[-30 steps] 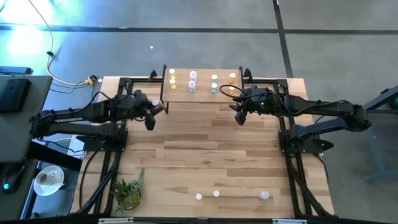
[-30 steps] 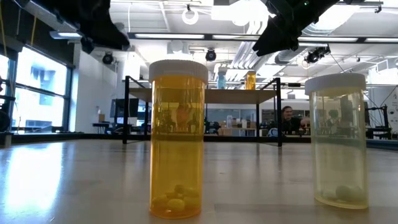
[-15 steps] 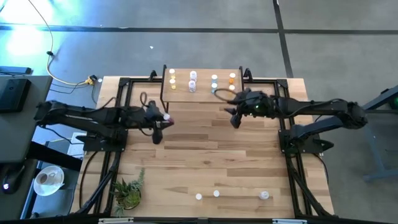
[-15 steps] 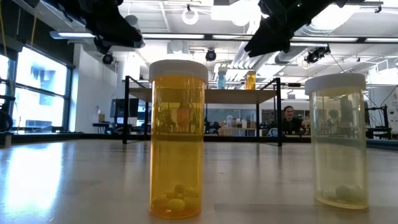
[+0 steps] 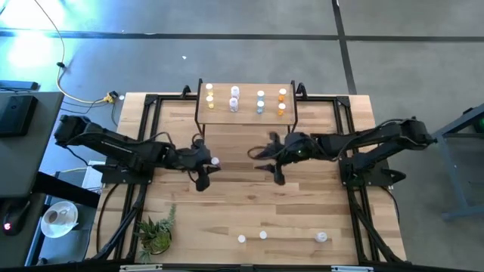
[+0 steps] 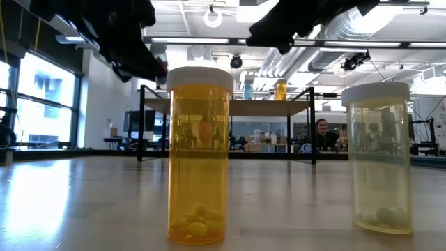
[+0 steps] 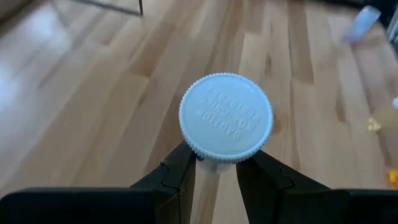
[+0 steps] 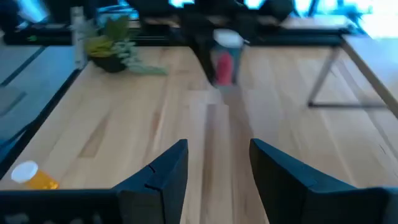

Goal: Pick and place medicine bottles onto shelf by color
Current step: Put the blue pill bottle on the shelf aligned with the blue pill bottles

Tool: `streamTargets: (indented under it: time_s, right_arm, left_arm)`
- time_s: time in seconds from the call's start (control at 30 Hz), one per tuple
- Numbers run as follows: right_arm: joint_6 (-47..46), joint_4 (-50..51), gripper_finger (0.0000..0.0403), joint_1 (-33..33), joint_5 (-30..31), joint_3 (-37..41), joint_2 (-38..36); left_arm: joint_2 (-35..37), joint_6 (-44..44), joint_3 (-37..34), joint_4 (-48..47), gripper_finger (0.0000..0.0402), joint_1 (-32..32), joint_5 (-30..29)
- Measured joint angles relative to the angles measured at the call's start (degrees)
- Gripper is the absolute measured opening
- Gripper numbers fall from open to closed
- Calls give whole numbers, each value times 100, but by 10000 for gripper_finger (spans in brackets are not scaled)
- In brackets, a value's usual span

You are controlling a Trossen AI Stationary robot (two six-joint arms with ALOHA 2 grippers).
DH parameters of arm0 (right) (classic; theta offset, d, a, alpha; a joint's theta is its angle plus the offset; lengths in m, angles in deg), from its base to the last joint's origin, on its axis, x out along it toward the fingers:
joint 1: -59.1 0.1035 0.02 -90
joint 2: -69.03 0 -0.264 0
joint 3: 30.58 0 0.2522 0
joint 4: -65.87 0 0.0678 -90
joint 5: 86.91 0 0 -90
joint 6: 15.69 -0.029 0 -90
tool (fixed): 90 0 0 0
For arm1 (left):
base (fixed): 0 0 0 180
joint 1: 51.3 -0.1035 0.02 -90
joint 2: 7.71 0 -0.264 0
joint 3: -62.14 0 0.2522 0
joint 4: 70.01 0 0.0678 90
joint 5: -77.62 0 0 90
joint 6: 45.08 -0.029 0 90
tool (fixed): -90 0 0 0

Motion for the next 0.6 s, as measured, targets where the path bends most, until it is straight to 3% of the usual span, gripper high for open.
streamTargets:
  time_s: [0.2,0.6]
  right_arm:
    - [373,-678,163,182,9,0,451]
    - [141,-754,163,195,3,0,875]
  left_arm:
    - [-528,203,0,-2,92,37,0]
    - [-1218,367,0,21,92,37,1]
